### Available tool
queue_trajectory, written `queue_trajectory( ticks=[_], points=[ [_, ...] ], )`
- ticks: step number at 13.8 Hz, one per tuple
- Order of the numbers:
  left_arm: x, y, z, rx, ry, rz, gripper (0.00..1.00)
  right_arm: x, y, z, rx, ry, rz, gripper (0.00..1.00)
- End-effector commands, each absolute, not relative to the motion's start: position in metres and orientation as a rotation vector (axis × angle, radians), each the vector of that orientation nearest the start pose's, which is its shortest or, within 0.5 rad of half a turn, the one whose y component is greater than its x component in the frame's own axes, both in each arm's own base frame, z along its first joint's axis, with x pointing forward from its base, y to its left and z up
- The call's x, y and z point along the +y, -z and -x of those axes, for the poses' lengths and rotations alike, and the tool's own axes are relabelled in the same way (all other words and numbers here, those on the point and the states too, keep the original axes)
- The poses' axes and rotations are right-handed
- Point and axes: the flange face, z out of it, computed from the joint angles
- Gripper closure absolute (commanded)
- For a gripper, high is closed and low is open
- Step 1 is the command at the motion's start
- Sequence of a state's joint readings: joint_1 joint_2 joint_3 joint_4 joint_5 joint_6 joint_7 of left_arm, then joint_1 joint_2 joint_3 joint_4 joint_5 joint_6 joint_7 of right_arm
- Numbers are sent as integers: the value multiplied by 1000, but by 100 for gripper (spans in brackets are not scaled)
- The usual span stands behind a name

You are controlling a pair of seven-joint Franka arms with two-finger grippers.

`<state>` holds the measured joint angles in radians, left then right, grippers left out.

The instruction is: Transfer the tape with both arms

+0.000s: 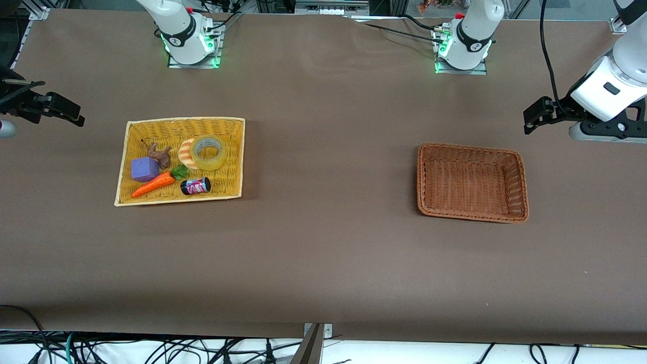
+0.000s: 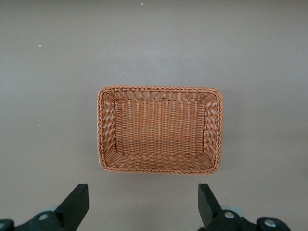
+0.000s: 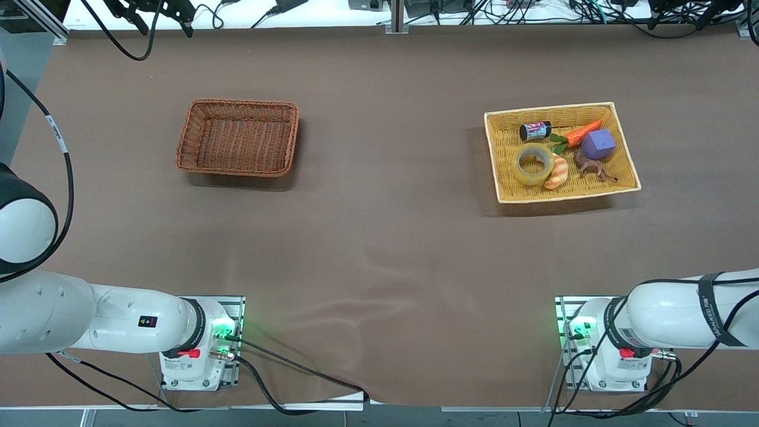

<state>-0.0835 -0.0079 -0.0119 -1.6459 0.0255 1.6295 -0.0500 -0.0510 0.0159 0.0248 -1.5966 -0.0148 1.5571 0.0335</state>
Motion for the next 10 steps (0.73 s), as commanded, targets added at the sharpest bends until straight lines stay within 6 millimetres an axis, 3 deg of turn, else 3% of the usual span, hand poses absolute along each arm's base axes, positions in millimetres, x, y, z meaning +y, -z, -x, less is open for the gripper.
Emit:
queue_trajectory(
  ticks=[1,6,9,10],
  points=[
    [-51,-606,-550,103,15,3111,0,-19,-608,-558,85,-90,3169,0],
    [-53,-605,-550,108,15,3111,0,-18,-600,-560,102,-111,3162,0],
    [-53,-605,-550,108,15,3109,0,-16,-567,-578,69,-178,3144,0],
    [-53,-606,-550,108,18,3109,0,-14,-546,-586,61,-233,3141,0]
  ],
)
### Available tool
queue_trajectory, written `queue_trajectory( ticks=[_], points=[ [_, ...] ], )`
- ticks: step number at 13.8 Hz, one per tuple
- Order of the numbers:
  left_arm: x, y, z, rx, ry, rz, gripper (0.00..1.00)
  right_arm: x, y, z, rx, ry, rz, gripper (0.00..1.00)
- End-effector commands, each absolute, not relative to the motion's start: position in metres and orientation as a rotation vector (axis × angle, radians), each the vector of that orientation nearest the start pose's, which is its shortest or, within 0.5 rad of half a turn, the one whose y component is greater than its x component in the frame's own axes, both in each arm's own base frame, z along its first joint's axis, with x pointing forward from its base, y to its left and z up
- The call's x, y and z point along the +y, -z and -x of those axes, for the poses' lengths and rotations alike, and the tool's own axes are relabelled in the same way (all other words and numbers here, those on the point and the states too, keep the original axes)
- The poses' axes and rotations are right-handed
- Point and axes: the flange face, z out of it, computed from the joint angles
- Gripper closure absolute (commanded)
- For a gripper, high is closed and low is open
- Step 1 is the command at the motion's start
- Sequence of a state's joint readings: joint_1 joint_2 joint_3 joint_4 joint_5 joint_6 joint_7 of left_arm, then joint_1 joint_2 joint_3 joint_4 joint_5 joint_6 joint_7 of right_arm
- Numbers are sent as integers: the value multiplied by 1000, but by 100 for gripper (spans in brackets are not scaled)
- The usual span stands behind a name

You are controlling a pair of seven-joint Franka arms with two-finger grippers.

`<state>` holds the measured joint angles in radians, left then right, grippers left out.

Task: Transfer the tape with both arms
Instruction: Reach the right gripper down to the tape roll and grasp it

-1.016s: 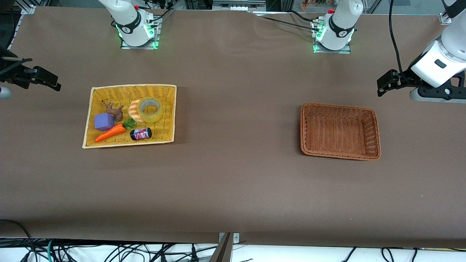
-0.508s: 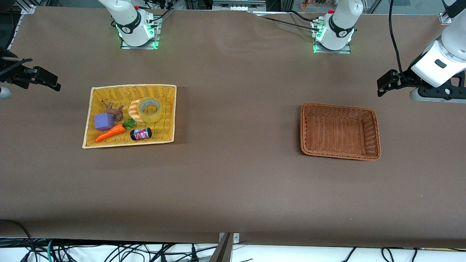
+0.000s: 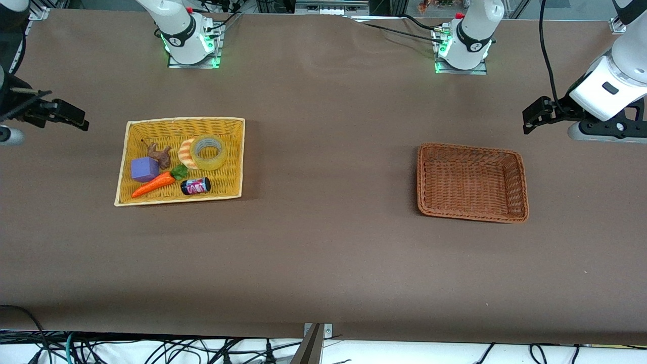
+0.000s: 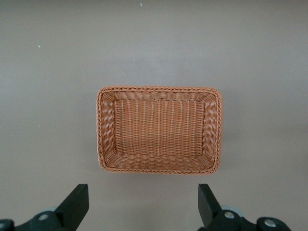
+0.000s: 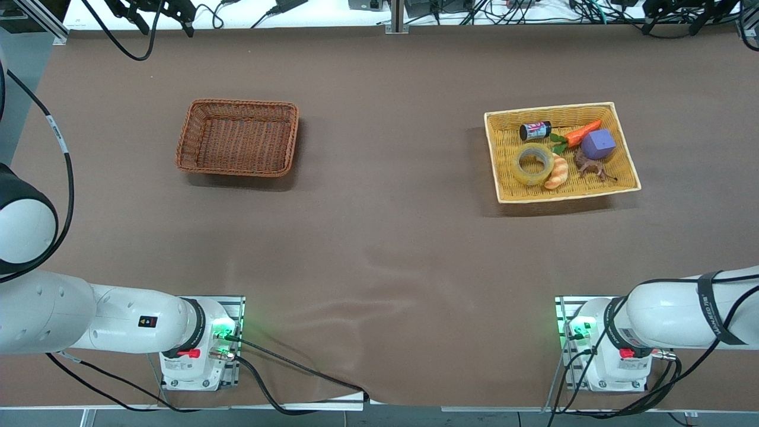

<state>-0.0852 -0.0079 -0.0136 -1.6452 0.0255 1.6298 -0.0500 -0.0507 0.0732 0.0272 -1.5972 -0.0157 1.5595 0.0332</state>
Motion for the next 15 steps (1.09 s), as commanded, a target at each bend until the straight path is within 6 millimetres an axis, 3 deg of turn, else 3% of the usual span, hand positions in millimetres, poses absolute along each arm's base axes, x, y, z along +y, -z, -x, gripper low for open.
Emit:
queue_trajectory(
  ticks=[1,2,4,5,8,10,12,15],
  points=[
    [-53,-606,-550,108,17,3111,0,-5,-532,-592,37,-269,3137,0],
    [-53,-605,-550,108,15,3111,0,3,-521,-595,42,-284,3136,0],
    [-53,-605,-550,108,15,3111,0,18,-463,-602,6,-320,3135,0],
    [-53,-605,-550,108,15,3111,0,43,-434,-597,-45,-311,3139,0],
    [-53,-605,-550,108,15,3111,0,82,-348,-560,23,-281,3151,0],
    [-53,-605,-550,108,15,3109,0,94,-304,-531,25,-203,3151,0],
    [-53,-605,-550,108,15,3109,0,107,-276,-510,-8,-174,3148,0],
    [-53,-605,-550,108,15,3109,0,108,-262,-502,-12,-199,3151,0]
  ],
)
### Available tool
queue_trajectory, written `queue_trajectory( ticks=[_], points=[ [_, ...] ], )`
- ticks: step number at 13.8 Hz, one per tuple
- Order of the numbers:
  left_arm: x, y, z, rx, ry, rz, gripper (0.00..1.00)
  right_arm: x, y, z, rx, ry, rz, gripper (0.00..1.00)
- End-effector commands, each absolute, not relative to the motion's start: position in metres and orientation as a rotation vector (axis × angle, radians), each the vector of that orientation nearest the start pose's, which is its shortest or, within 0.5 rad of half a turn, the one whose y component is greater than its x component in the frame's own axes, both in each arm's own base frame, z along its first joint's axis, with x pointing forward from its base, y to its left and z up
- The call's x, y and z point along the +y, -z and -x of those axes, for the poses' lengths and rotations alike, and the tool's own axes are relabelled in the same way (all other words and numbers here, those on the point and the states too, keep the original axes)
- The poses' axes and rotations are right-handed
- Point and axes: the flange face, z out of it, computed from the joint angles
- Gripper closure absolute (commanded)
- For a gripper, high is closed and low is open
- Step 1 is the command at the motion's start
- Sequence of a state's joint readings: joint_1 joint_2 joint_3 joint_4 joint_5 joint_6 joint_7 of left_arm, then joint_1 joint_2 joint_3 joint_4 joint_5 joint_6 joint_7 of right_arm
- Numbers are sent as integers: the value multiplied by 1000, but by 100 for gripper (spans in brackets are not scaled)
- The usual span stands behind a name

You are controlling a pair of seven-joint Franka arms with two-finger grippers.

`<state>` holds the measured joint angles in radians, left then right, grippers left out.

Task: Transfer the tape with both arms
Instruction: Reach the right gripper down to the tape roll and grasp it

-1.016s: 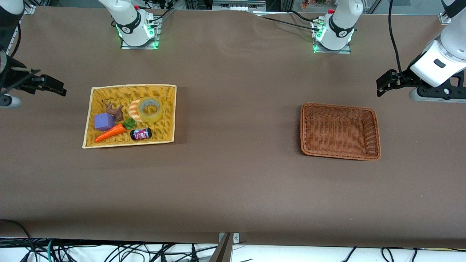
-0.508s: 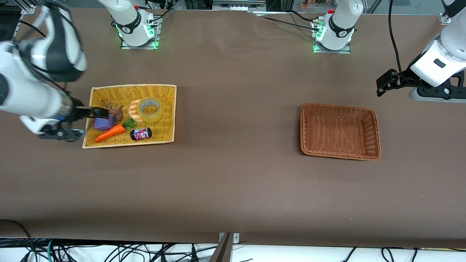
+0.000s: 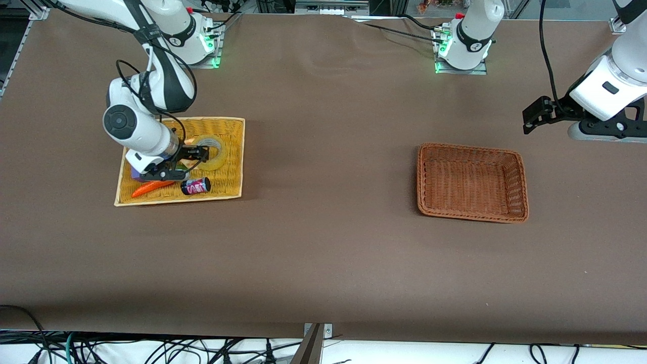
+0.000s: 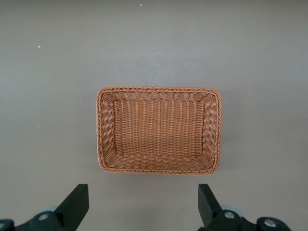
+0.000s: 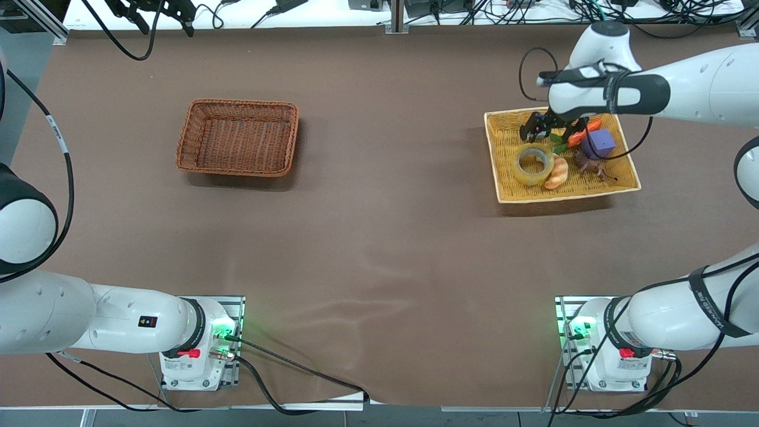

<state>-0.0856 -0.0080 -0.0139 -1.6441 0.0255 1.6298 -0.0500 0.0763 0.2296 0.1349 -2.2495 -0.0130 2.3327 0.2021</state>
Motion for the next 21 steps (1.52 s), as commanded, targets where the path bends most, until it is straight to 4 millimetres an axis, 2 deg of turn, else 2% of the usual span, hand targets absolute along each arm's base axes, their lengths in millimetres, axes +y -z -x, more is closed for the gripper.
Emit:
queue_trajectory(
  ticks=[1,3,6,9,10,11,12,13,15,18,19,21],
  points=[
    [-53,-605,-550,108,15,3109,0,108,-260,-499,-14,-208,3153,0],
    [-53,-606,-551,108,18,3109,0,107,-254,-496,-20,-215,3155,0],
    [-52,-605,-551,108,15,3109,0,105,-231,-481,-28,-189,3151,0],
    [-53,-605,-550,108,15,3109,0,104,-223,-474,-29,-187,3150,0],
    [-53,-605,-550,108,15,3109,0,104,-221,-474,-33,-192,3150,3],
    [-53,-605,-550,108,15,3109,0,104,-219,-473,-38,-199,3149,32],
    [-53,-605,-550,108,15,3109,0,105,-220,-475,-45,-197,3149,77],
    [-53,-605,-550,108,15,3109,0,113,-223,-475,-81,-187,3149,100],
    [-53,-605,-550,108,15,3111,0,124,-230,-478,-112,-163,3148,100],
    [-53,-606,-551,108,18,3109,0,124,-234,-481,-114,-148,3147,100],
    [-53,-605,-550,108,15,3111,0,125,-242,-486,-113,-124,3147,100],
    [-53,-605,-550,108,15,3109,0,131,-286,-509,-115,-134,3156,100]
  ],
)
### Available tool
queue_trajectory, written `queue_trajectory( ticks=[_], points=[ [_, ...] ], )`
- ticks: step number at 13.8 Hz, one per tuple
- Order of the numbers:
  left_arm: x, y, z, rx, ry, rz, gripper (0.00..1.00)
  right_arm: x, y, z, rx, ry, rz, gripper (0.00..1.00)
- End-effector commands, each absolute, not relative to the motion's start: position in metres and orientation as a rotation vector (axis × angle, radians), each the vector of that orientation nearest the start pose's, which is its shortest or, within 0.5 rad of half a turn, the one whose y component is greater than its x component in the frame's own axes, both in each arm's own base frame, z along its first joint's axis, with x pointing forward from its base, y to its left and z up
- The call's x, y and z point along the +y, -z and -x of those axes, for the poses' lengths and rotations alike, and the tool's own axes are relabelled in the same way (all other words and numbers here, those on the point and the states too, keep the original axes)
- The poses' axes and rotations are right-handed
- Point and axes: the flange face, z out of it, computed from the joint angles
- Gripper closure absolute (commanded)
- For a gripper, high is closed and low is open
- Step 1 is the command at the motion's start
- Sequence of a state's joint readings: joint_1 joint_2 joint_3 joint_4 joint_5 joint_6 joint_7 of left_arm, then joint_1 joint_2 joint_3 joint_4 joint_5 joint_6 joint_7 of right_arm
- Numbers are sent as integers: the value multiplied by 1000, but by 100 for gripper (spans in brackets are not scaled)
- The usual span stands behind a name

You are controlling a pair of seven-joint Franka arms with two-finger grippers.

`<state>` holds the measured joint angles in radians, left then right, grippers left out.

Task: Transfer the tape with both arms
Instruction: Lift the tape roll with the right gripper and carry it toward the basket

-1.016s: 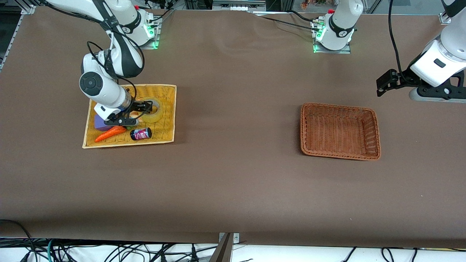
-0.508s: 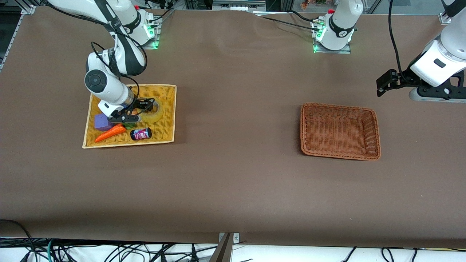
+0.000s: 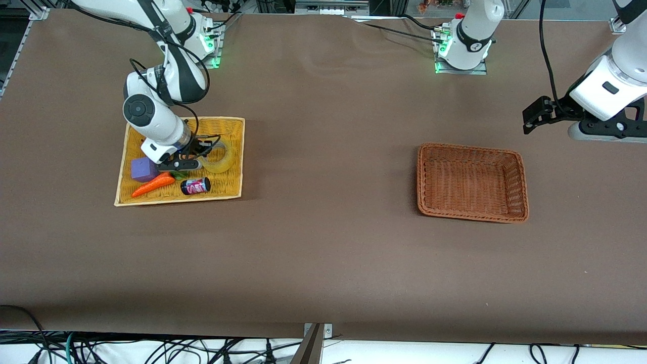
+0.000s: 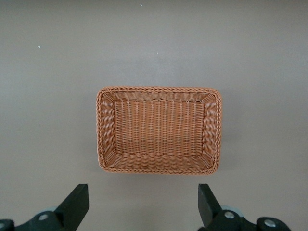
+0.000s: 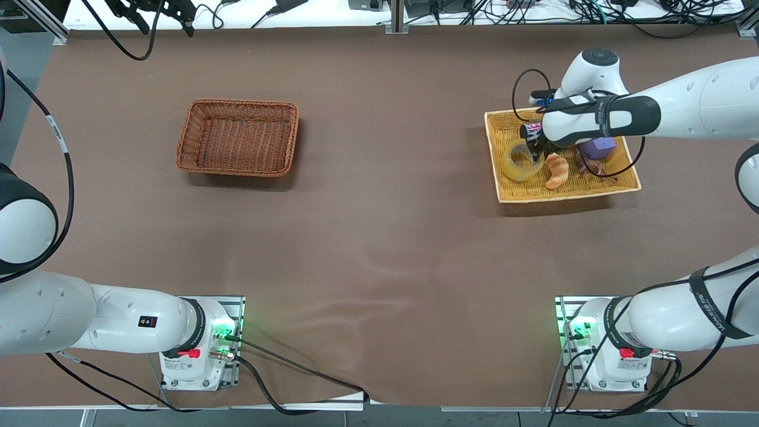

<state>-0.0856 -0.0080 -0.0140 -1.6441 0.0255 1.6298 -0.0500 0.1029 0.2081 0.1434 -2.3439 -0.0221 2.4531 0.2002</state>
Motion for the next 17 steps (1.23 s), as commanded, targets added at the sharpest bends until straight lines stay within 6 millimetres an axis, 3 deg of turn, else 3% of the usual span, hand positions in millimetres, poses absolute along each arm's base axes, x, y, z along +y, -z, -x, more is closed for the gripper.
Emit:
queue_trajectory(
  ticks=[1,3,4,6,9,12,17],
  points=[
    [-53,-605,-550,108,15,3109,0,142,-315,-525,-128,-176,3160,100],
    [-53,-605,-550,108,15,3109,0,164,-362,-549,-146,-222,3156,100],
    [-53,-606,-551,108,18,3109,0,183,-374,-552,-171,-207,3149,100],
    [-53,-605,-550,108,15,3109,0,234,-373,-540,-59,-182,3156,100],
    [-53,-606,-551,108,18,3109,0,334,-370,-541,178,-124,3137,100],
    [-53,-605,-550,110,15,3109,0,427,-341,-537,360,-132,3105,100],
    [-53,-606,-551,108,18,3109,0,503,-293,-526,481,-147,3058,100]
  ],
)
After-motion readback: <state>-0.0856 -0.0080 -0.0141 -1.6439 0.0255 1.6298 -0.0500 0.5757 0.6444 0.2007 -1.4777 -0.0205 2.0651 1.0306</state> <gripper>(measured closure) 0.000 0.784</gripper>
